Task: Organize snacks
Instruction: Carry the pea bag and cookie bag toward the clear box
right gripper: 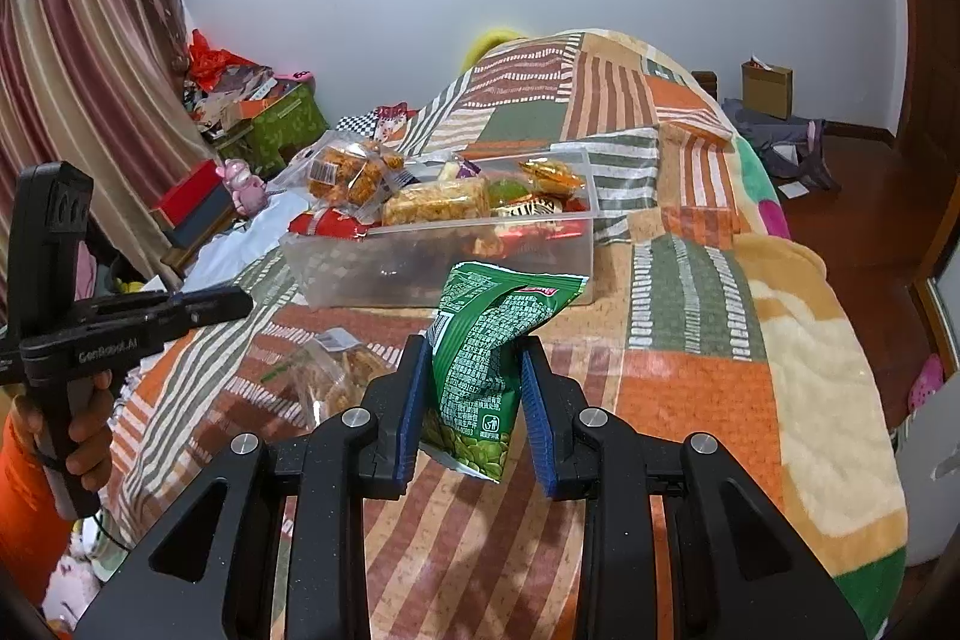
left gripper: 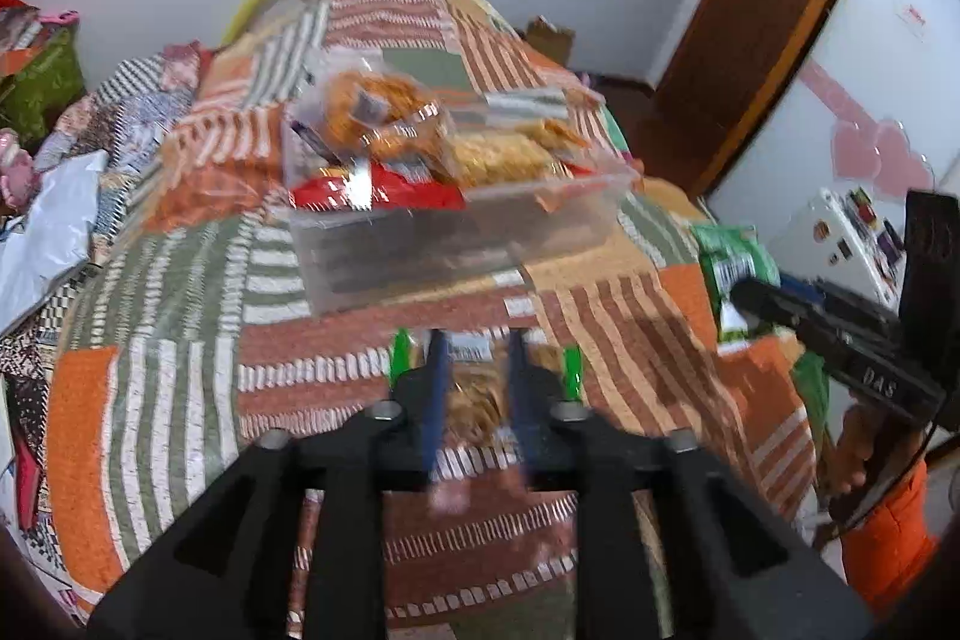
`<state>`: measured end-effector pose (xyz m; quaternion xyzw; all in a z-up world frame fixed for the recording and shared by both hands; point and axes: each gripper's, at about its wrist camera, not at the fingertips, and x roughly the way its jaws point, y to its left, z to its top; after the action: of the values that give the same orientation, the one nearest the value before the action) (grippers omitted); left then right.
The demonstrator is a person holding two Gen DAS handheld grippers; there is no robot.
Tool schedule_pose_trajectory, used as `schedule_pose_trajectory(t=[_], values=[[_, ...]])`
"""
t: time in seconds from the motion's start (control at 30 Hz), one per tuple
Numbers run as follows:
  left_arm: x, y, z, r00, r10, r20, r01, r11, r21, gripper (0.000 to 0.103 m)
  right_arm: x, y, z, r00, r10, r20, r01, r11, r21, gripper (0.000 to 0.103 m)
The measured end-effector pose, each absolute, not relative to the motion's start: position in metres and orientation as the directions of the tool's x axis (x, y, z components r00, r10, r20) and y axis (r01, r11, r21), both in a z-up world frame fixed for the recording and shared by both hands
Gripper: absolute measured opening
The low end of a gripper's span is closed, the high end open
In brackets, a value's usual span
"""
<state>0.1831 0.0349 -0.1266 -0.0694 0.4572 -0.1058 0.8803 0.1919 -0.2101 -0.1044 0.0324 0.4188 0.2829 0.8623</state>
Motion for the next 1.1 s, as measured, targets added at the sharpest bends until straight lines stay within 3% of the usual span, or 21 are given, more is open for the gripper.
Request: schedule_pose_trajectory(t=[0.03,0.07,0.27,0.67,0.93,1.0,1.1], values=[[0.183,0.033,-0.13,0.547,-0.252,-0.798,0.13,0.968,-0.216,0.059,0.193,-0.21,-0.105,0.488,0.514,-0.706,-0.461,0.838,0.292,0.027],[0.182,0.03,-0.133,0.539,-0.253,-0.803,0.148,0.967,-0.206,0.069,0.194,-0.21,-0.105,0.484,0.514,-0.708,-0.461,0.838,0.293,0.027],[0.179,0.021,-0.162,0.461,-0.226,-0.858,0.219,0.966,-0.136,0.078,0.197,-0.209,-0.113,0.465,0.513,-0.721,-0.458,0.837,0.3,0.028],[0.224,-0.011,-0.185,0.407,-0.186,-0.894,0.318,0.947,-0.052,0.087,0.208,-0.215,-0.123,0.446,0.506,-0.738,-0.436,0.843,0.315,0.028],[0.252,-0.016,-0.207,0.373,-0.225,-0.9,0.325,0.94,-0.1,0.091,0.216,-0.218,-0.129,0.437,0.499,-0.748,-0.427,0.847,0.316,0.028],[0.252,-0.011,-0.211,0.38,-0.243,-0.893,0.307,0.943,-0.126,0.089,0.218,-0.217,-0.129,0.436,0.499,-0.749,-0.429,0.847,0.315,0.028],[0.245,-0.005,-0.21,0.41,-0.239,-0.88,0.28,0.951,-0.128,0.076,0.22,-0.215,-0.13,0.434,0.5,-0.749,-0.431,0.846,0.314,0.028]])
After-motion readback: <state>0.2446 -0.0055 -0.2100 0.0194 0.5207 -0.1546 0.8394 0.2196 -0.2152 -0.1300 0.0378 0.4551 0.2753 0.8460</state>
